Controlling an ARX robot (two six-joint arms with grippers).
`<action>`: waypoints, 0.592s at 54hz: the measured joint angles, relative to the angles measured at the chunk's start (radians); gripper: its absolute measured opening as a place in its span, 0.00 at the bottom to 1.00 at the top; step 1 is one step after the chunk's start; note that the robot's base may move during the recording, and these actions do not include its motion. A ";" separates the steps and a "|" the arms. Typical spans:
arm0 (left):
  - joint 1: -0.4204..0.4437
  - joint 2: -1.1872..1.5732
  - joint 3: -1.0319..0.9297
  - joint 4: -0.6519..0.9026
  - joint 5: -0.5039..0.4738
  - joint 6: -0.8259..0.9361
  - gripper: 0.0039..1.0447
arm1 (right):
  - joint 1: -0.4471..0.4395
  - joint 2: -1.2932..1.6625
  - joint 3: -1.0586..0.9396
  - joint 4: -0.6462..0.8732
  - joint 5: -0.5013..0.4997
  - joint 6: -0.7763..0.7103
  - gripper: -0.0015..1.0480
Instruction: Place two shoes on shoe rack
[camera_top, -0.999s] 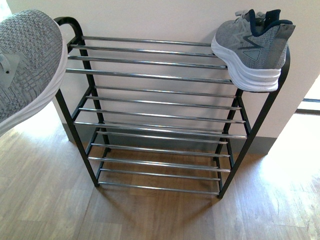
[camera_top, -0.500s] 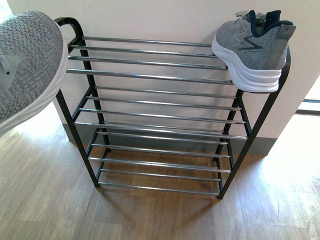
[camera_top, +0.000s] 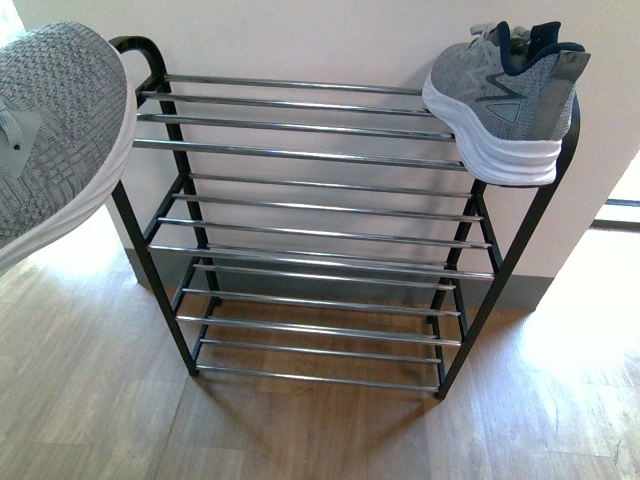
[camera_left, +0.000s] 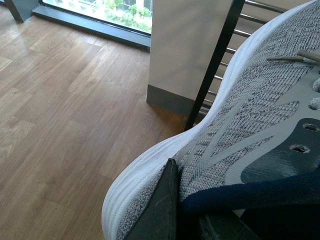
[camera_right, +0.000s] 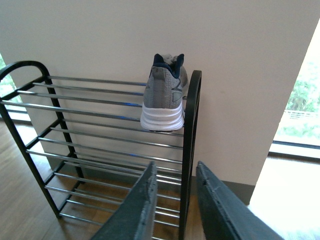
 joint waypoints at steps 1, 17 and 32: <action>0.000 0.000 0.000 0.000 0.000 0.000 0.01 | 0.000 0.000 0.000 0.000 0.000 0.000 0.30; 0.000 0.000 0.000 0.000 -0.002 0.000 0.01 | 0.000 0.000 0.000 0.000 -0.003 0.000 0.79; 0.000 0.000 0.000 0.000 -0.006 0.000 0.01 | 0.000 -0.001 0.000 -0.001 -0.003 0.000 0.91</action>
